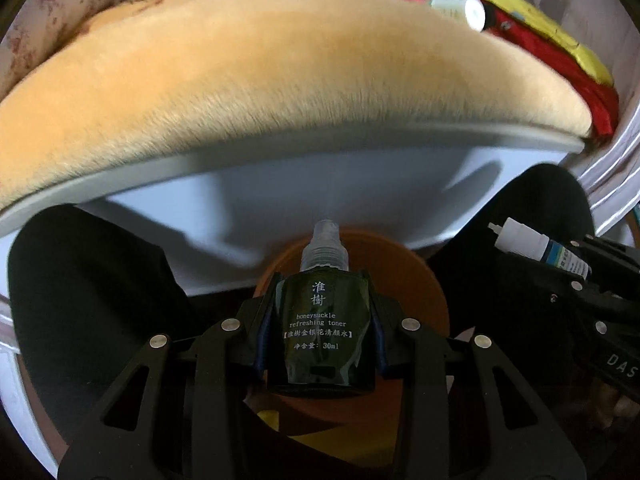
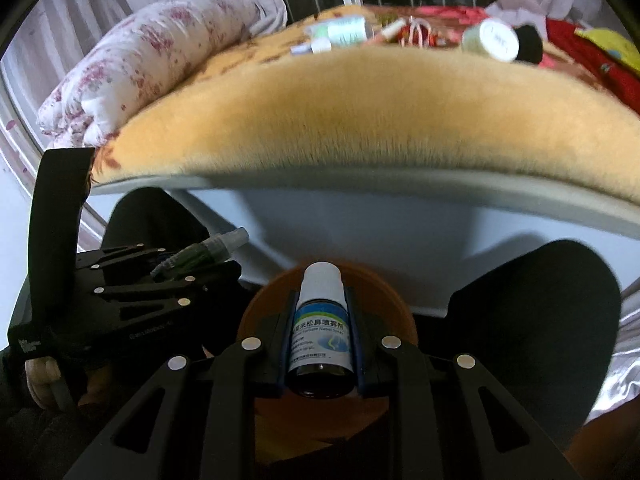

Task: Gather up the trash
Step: 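Carry both bottles down to the orange bin, then open both tools to drop the bottles into the bin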

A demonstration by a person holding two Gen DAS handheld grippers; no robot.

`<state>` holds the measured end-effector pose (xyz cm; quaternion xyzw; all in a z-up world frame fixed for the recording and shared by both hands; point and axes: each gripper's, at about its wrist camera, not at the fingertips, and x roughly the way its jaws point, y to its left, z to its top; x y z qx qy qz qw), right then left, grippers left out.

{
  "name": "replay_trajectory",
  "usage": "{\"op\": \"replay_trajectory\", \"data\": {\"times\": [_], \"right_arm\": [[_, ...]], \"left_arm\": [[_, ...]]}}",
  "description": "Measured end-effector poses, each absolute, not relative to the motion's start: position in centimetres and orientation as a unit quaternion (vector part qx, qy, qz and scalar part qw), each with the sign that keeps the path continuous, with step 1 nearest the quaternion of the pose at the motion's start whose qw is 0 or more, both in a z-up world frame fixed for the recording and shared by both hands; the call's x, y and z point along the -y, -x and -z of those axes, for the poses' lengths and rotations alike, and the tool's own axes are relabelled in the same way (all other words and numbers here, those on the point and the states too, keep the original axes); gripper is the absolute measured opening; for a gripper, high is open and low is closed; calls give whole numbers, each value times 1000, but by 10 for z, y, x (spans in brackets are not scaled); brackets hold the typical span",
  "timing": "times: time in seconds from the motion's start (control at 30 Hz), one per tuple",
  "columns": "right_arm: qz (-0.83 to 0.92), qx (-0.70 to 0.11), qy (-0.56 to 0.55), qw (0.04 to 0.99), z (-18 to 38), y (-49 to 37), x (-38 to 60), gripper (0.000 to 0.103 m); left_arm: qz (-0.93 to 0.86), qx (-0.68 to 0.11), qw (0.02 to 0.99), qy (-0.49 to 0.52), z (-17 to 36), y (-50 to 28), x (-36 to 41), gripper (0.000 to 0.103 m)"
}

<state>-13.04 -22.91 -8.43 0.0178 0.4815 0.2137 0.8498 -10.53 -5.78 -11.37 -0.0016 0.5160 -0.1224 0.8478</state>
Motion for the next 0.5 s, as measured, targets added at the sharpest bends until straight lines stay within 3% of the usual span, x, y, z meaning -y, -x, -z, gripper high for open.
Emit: {"op": "replay_trajectory", "data": {"times": [0.5], "right_arm": [[-201, -564, -6, 801, 137, 104, 218, 23]], "left_arm": [[119, -581, 805, 5, 159, 84, 60, 36]]}}
